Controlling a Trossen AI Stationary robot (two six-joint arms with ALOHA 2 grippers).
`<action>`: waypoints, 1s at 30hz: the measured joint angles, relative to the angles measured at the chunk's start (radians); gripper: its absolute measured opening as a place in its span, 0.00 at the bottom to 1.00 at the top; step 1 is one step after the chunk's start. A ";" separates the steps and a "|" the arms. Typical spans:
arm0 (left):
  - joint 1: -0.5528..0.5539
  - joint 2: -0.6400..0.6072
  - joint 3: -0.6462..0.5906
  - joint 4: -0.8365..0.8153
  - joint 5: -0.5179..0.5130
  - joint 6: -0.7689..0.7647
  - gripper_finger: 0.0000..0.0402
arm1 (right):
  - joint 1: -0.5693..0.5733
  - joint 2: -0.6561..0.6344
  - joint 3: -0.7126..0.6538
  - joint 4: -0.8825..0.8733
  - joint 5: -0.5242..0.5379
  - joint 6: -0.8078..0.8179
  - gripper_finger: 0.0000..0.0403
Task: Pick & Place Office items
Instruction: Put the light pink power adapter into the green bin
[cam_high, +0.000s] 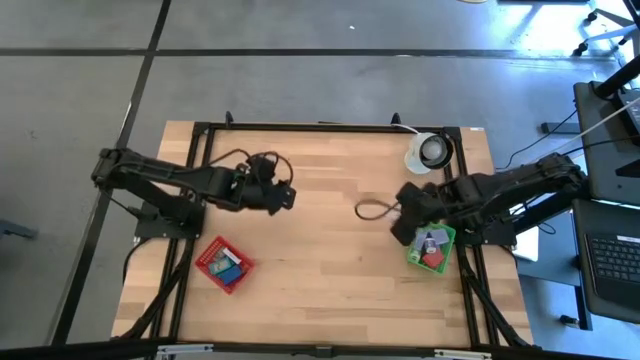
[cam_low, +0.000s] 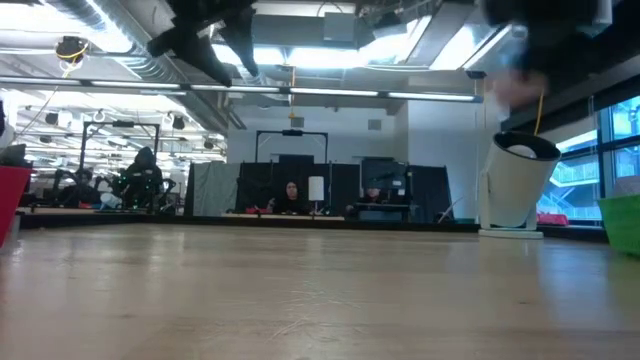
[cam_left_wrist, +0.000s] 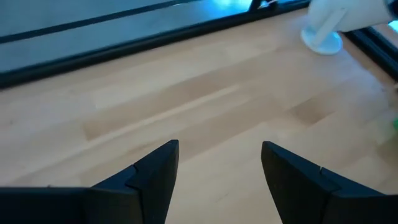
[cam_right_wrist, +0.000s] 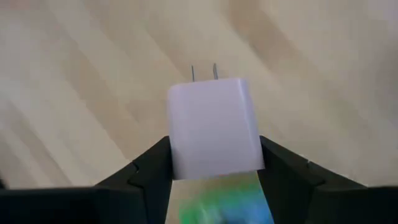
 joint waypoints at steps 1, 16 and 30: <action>0.016 -0.003 0.000 0.022 0.010 0.031 0.56 | 0.013 0.000 -0.010 -0.061 -0.023 0.034 0.49; 0.103 -0.003 0.000 0.248 0.120 0.253 0.56 | 0.172 -0.008 -0.263 -0.182 -0.207 0.376 0.50; 0.102 -0.003 0.000 0.277 0.158 0.252 0.56 | 0.333 -0.101 -0.265 -0.126 -0.171 0.583 0.50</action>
